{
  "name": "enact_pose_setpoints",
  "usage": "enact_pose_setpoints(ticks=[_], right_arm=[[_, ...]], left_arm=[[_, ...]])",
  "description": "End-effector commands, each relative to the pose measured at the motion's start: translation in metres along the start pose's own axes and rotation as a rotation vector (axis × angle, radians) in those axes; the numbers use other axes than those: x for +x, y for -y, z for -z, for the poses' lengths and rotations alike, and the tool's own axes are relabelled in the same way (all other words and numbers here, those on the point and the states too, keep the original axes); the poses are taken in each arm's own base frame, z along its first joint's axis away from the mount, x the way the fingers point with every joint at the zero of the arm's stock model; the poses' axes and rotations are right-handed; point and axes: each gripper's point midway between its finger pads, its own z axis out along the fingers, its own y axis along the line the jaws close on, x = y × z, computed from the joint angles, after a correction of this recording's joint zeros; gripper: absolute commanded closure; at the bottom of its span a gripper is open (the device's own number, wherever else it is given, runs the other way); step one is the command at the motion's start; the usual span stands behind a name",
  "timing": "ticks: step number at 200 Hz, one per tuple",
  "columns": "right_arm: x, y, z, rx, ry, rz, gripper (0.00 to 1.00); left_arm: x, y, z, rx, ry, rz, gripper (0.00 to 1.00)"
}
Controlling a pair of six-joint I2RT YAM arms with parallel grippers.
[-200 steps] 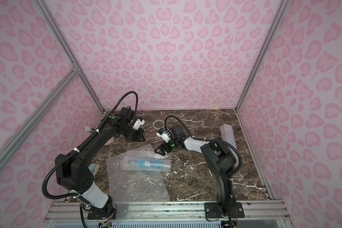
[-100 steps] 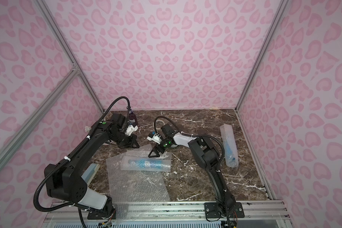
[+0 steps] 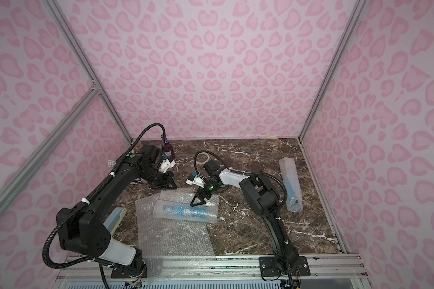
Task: Wrap wine bottles in bubble wrap
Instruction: Adjust the bubble wrap on the bubble wrap.
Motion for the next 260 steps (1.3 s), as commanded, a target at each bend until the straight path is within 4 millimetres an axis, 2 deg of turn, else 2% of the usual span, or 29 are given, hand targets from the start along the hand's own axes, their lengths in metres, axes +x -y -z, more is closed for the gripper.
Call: enact_pose_setpoints(ticks=[1,52,95,138,141,145,163,238,260], right_arm=[[0.012,0.001,0.002,0.044,-0.04,-0.011,0.14],[0.012,-0.016,0.002,0.056,-0.042,0.028,0.15],[0.013,-0.022,0.001,0.15,-0.065,0.098,0.15],[0.006,-0.038,0.0,0.168,-0.057,0.163,0.15],[0.006,-0.039,-0.001,0.173,-0.06,0.166,0.15],[0.019,-0.037,-0.004,0.176,-0.086,0.148,0.15],[0.024,-0.036,-0.005,0.229,-0.115,0.157,0.15],[0.03,-0.039,-0.012,0.431,-0.174,0.234,0.16],[0.03,-0.035,-0.011,0.497,-0.183,0.253,0.2]], left_arm=[[0.004,-0.001,0.0,0.0,-0.015,-0.009,0.98],[0.004,-0.002,-0.002,-0.002,-0.021,-0.008,0.98],[0.005,-0.005,-0.001,-0.017,-0.028,-0.005,0.98],[0.006,-0.007,0.0,-0.019,-0.03,-0.004,0.98],[0.006,-0.007,-0.001,-0.02,-0.032,-0.004,0.98],[0.006,-0.007,-0.001,-0.021,-0.032,-0.004,0.98],[0.007,-0.008,0.0,-0.026,-0.035,-0.004,0.98],[0.009,-0.009,-0.001,-0.032,-0.041,-0.002,0.98],[0.011,-0.01,-0.002,-0.033,-0.046,0.004,0.98]])
